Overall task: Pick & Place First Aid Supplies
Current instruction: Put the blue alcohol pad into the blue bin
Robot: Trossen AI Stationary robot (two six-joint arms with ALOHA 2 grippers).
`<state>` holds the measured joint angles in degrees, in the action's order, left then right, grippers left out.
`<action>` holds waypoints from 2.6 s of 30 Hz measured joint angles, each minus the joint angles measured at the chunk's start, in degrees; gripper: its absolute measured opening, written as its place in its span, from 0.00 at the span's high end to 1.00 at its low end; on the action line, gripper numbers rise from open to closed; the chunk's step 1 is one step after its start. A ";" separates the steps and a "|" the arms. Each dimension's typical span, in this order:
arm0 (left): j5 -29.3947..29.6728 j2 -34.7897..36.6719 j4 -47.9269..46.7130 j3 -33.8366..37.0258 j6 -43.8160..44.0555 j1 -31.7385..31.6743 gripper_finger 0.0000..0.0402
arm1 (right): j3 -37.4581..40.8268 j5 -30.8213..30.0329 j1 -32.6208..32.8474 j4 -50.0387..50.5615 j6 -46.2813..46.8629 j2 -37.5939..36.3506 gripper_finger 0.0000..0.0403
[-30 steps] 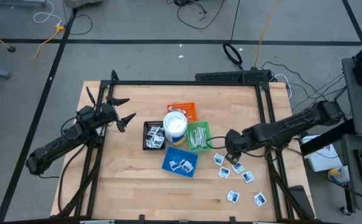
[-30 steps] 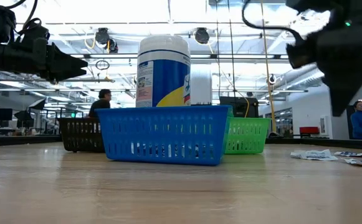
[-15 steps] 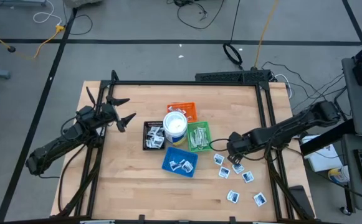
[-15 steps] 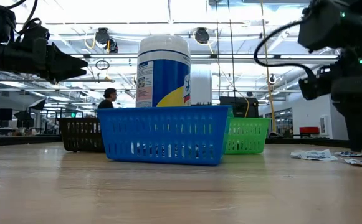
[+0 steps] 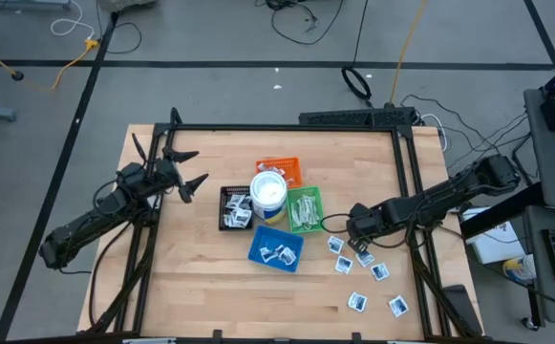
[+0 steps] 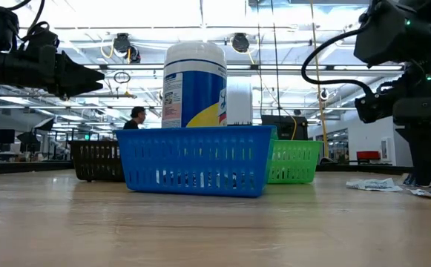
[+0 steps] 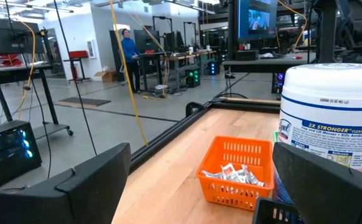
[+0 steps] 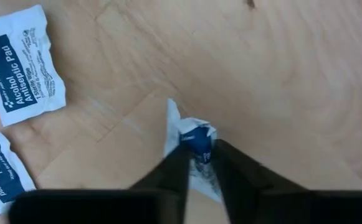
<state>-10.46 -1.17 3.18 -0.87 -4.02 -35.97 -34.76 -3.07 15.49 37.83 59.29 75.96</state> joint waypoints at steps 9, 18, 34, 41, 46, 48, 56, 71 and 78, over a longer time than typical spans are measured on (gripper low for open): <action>0.00 0.00 0.00 -0.02 0.01 0.00 0.01 | -2.49 0.12 -0.02 4.52 1.11 0.18 0.99; 0.00 0.00 0.00 -0.01 0.01 0.00 0.01 | -13.77 0.42 0.02 18.09 2.40 -0.07 0.99; 0.00 0.00 0.00 -0.01 0.01 0.00 0.01 | -35.49 1.08 0.00 28.23 18.42 8.85 1.00; -0.01 0.00 0.00 -0.02 0.01 0.00 0.01 | -47.73 1.86 0.00 28.21 18.51 19.98 1.00; 0.00 0.00 0.00 0.00 -0.01 0.00 0.01 | -57.30 1.81 -0.04 28.23 17.50 27.43 1.00; 0.00 0.00 0.00 0.00 0.01 0.00 0.01 | -61.25 1.75 -0.02 28.17 16.39 30.29 1.00; 0.00 0.00 0.00 -0.01 0.00 0.00 0.01 | -73.36 1.68 -0.11 27.86 13.70 39.42 1.00; -0.02 0.00 0.00 0.01 0.01 0.00 0.01 | -75.43 1.64 -0.13 21.15 8.50 49.17 0.99; 0.00 0.00 0.00 -0.02 0.01 0.00 0.01 | -75.41 1.04 -0.36 20.04 7.21 50.46 0.98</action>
<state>-10.46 -1.17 3.18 -0.89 -4.01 -35.97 -110.17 -2.03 15.13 57.87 66.49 126.43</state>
